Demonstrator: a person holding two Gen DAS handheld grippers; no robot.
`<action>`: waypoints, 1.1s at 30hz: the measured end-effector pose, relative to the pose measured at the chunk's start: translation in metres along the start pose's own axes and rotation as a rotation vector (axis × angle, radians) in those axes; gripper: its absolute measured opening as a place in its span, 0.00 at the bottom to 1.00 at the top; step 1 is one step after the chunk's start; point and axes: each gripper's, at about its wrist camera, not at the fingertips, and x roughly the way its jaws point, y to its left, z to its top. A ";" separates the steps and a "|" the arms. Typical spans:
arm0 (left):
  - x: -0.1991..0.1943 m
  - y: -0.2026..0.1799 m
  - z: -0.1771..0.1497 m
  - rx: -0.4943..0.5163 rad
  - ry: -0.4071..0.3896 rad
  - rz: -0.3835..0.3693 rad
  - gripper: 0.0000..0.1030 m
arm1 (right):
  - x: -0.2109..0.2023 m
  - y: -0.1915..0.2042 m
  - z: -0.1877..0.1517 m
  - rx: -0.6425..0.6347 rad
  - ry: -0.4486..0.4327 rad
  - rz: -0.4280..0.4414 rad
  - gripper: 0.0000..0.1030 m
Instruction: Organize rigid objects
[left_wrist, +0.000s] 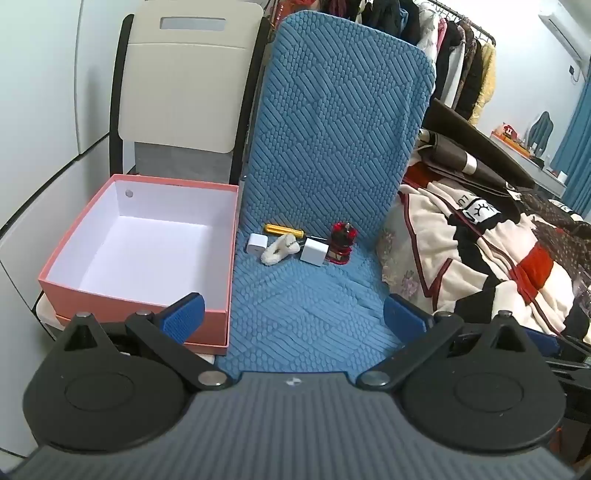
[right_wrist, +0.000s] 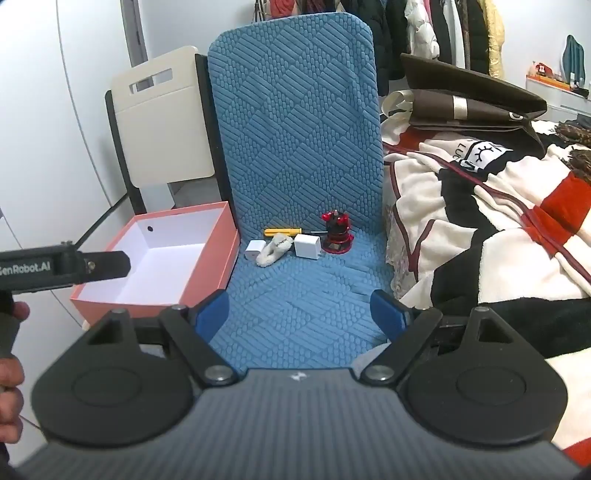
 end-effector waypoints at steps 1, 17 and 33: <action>0.000 0.000 0.000 0.002 0.003 0.002 1.00 | -0.001 0.001 -0.001 0.001 0.000 -0.001 0.83; 0.001 0.002 -0.008 0.031 0.007 0.010 1.00 | -0.008 -0.001 -0.004 -0.006 0.007 0.008 0.83; 0.001 0.009 -0.013 0.037 0.039 -0.018 1.00 | -0.018 -0.007 -0.017 0.029 0.016 0.008 0.83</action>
